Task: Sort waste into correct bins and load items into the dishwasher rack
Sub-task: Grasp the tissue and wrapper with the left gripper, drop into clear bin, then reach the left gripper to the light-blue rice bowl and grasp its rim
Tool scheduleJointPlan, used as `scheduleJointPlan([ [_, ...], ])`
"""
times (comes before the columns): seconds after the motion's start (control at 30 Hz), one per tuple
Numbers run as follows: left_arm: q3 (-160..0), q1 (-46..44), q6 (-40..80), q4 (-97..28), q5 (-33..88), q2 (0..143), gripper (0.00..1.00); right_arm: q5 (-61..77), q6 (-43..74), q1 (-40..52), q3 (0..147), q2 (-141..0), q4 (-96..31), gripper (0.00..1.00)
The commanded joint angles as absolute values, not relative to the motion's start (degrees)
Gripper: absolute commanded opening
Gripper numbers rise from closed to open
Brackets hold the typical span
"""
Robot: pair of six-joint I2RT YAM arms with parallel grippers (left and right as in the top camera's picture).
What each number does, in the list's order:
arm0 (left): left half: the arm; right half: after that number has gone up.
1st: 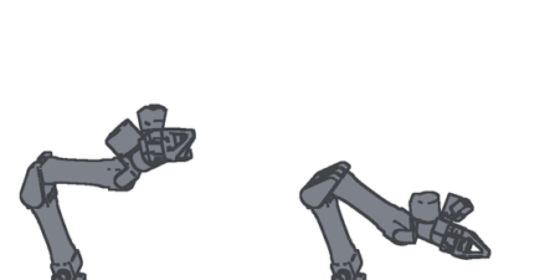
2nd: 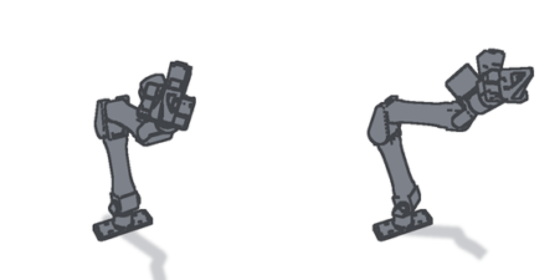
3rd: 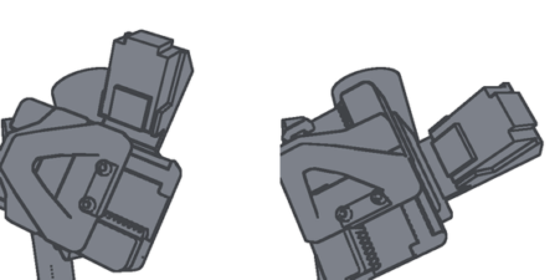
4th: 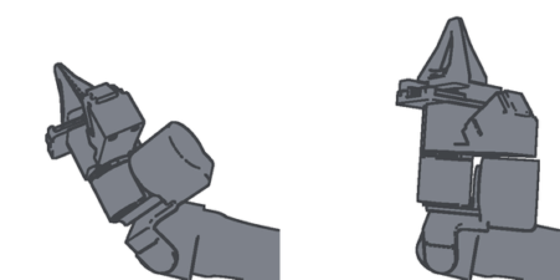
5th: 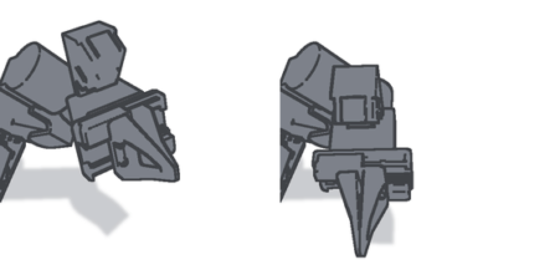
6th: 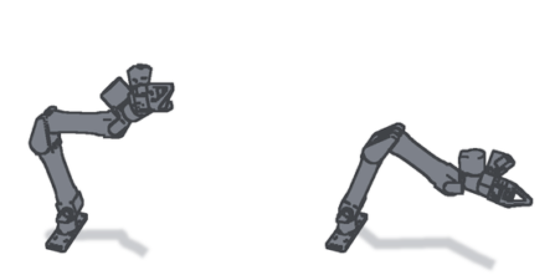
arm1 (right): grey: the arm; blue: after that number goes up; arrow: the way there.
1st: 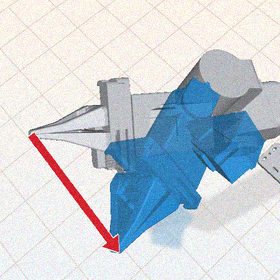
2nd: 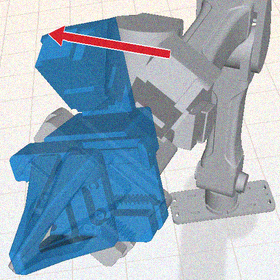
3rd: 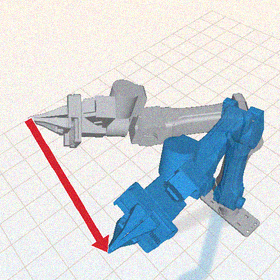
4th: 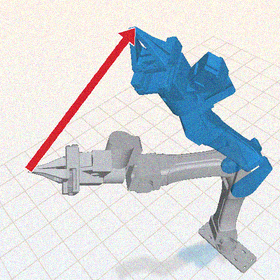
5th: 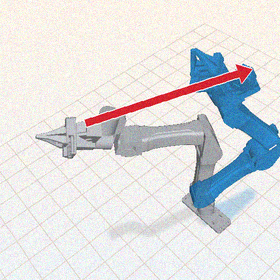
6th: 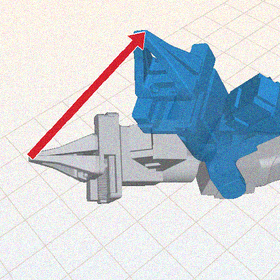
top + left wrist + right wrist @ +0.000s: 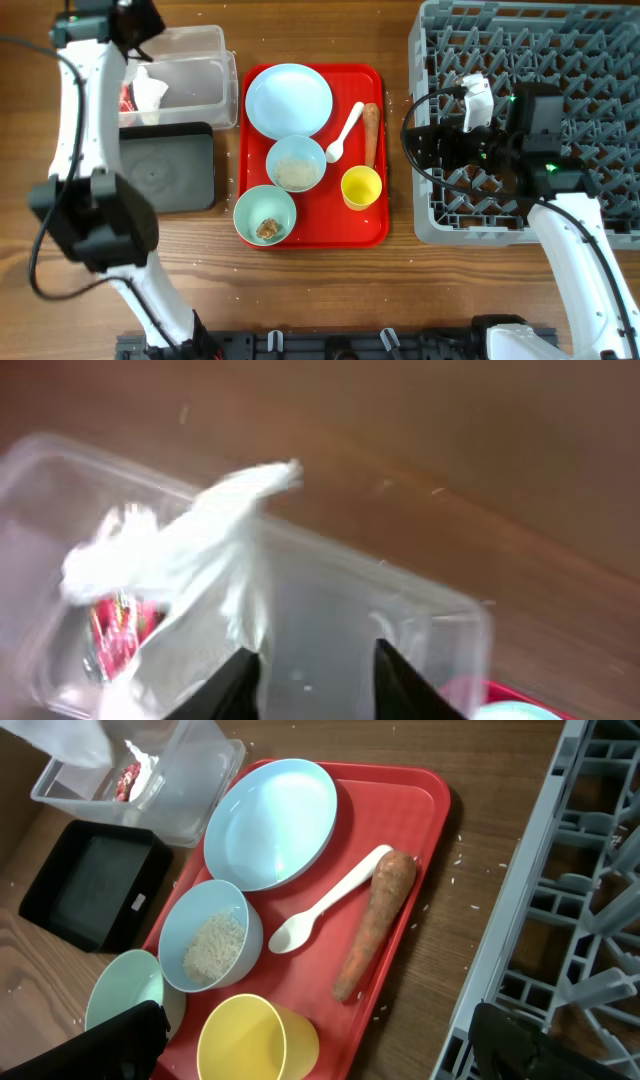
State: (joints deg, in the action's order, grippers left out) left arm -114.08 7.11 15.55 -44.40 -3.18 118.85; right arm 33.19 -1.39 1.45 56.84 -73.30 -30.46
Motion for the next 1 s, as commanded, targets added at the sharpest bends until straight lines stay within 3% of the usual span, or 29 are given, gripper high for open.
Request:
scheduleJointPlan([
  [0.0,-114.37,6.52,26.63,-45.01,0.32,123.39,0.36,32.88,-1.32,1.41,57.74,-73.73,-30.63,1.00],
  [0.03,-114.37,6.59,25.93,-44.01,5.89,123.44,0.37,32.88,-1.30,1.43,57.74,-73.73,-30.96,1.00],
  [0.07,-114.39,7.31,18.76,-40.88,21.85,123.44,0.59,32.88,-1.28,1.41,57.74,-73.73,-31.22,1.00],
  [0.13,-114.39,9.17,15.88,-38.22,39.22,123.44,0.76,32.91,-1.26,1.43,57.74,-73.73,-31.20,1.00],
  [0.17,-114.39,10.61,15.81,-37.41,47.22,123.44,0.92,32.91,-0.84,1.43,57.74,-73.73,-31.20,1.00],
  [0.2,-114.39,12.73,15.77,-37.17,56.55,123.44,1.00,32.91,-0.86,1.41,57.74,-73.73,-31.20,1.00],
  [0.27,-114.39,15.35,15.81,-37.30,67.59,123.46,1.00,32.91,-0.86,1.43,57.74,-73.73,-31.22,1.00],
  [0.33,-114.39,17.80,17.21,-37.52,70.17,123.46,0.98,32.91,-0.84,1.43,57.74,-73.73,-31.20,1.00],
  [0.43,-114.41,18.90,23.24,-43.62,45.74,123.07,0.82,32.88,-0.86,1.43,57.74,-73.73,-31.22,1.00],
  [0.47,-114.41,18.55,23.22,-46.17,36.91,122.74,0.83,32.88,-0.89,1.43,57.74,-73.73,-31.22,1.00],
  [0.57,-114.41,13.28,22.61,-54.52,-7.40,121.95,0.93,32.88,-0.89,1.43,57.74,-73.73,-31.09,1.00],
  [0.6,-114.41,11.05,20.64,-54.48,-13.91,121.95,0.95,32.88,-0.89,1.43,57.74,-73.73,-30.92,1.00],
  [0.63,-114.41,9.02,18.57,-53.74,-18.04,121.93,0.93,32.88,-0.86,1.43,57.74,-73.73,-30.79,1.00],
  [0.7,-114.41,5.98,15.20,-52.58,-24.53,121.93,0.69,32.88,-0.86,1.43,57.74,-73.73,-30.94,1.00],
  [0.73,-114.41,4.12,14.92,-52.51,-28.69,121.93,0.62,32.88,-0.89,1.43,57.74,-73.73,-30.98,1.00],
  [0.77,-114.41,2.59,14.92,-52.51,-31.62,121.93,0.42,32.88,-0.89,1.43,57.74,-73.73,-30.92,1.00],
  [0.8,-114.41,1.85,14.92,-52.51,-33.08,121.93,0.06,32.88,-0.89,1.43,57.74,-73.73,-30.89,1.00],
  [0.9,-114.41,1.02,14.22,-51.92,-34.39,121.93,0.04,32.88,-0.89,1.41,57.74,-73.73,-30.94,1.00],
  [0.97,-114.41,1.13,13.61,-51.94,-34.46,121.93,0.81,32.88,-0.86,1.43,57.74,-73.73,-30.92,1.00],
])
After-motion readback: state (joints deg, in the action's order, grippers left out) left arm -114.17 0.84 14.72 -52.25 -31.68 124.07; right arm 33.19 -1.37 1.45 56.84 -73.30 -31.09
